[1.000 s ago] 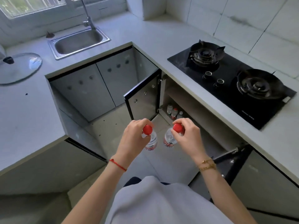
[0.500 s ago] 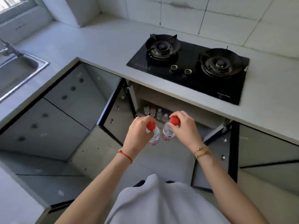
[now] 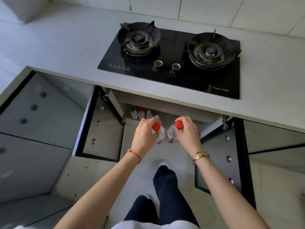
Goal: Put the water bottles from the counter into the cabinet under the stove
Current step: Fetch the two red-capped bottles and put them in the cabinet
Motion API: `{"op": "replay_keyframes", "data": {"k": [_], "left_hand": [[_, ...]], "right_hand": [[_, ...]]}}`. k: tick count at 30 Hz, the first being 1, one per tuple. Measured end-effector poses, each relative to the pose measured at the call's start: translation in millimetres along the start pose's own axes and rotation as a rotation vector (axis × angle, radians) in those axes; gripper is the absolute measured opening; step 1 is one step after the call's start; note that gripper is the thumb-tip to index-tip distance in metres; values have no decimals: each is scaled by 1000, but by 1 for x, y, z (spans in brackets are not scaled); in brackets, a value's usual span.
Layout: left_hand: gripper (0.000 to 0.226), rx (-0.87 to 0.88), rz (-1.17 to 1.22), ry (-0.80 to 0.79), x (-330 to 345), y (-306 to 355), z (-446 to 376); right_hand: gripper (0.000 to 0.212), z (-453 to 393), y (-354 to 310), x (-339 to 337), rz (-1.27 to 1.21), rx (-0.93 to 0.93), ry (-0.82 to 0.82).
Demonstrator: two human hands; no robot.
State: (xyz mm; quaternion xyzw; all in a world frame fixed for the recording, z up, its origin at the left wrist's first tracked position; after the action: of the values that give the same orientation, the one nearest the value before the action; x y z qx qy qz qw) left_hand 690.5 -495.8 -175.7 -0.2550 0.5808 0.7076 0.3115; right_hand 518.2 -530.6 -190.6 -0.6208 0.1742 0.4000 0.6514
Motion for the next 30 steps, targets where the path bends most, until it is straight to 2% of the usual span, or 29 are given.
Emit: {"op": "replay_keyframes", "data": {"k": [13, 16, 20, 25, 30], "left_hand": [[29, -40, -13, -49, 168, -141, -184], [34, -27, -25, -41, 214, -179, -218], [30, -7, -45, -41, 271, -226, -263], [28, 57, -87, -14, 327, -267, -309], [34, 81, -119, -6, 365, -298, -342]], "right_hand": [[18, -156, 183, 137, 42, 88, -42], [18, -188, 225, 175, 80, 85, -26], [19, -220, 278, 221, 123, 99, 21], [23, -251, 334, 265, 116, 97, 70], [26, -283, 370, 291, 96, 61, 36]]}}
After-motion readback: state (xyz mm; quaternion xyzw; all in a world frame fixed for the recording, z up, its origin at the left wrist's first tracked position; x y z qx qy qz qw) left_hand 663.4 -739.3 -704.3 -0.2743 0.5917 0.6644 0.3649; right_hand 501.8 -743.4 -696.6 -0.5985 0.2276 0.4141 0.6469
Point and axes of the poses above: each hand's wrist, its own z-axis away from the middle knuckle, its own x-axis out of the palm, y = z × x, the point moved 3 cm from there along -z, towards the middle knuckle, and after that the axes turned 11 degrees about -y, right-handed, at the moved point
